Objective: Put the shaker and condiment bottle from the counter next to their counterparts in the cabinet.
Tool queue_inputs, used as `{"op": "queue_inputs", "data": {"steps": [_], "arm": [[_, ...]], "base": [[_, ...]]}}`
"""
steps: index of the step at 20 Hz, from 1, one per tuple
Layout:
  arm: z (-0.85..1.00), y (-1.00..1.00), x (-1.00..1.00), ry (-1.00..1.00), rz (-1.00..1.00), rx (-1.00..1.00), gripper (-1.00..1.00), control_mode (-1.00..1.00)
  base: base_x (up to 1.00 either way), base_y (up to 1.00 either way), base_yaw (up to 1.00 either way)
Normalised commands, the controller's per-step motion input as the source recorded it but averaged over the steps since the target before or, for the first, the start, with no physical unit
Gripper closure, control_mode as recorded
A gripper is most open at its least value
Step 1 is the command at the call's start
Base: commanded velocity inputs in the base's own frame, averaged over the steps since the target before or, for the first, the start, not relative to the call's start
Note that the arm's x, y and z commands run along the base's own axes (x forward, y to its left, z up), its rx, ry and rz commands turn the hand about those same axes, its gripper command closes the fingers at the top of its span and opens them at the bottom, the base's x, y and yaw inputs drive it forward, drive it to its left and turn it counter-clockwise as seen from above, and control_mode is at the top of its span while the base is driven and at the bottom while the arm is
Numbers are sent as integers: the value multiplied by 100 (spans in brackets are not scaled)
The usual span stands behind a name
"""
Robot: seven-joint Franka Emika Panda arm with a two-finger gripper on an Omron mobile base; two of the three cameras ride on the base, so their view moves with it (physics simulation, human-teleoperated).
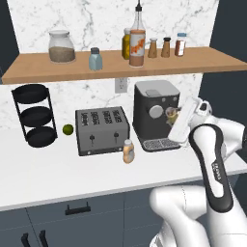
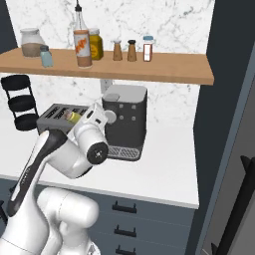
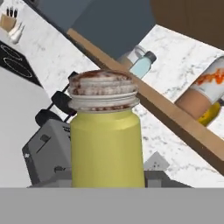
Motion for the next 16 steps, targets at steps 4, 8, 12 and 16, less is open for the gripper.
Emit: {"op": "queue_inputs", "data": {"steps": [4, 8, 12, 16], "arm": [[92, 45, -7, -14, 0, -14, 100, -100], [78, 32, -9, -9, 0, -6, 100, -100], [58, 16, 0, -1, -1, 0, 100, -100], [67, 30, 0, 7, -1, 5, 100, -100]], "base": [[0, 0, 0], [0, 0, 0], [0, 0, 0], [0, 0, 0]]}}
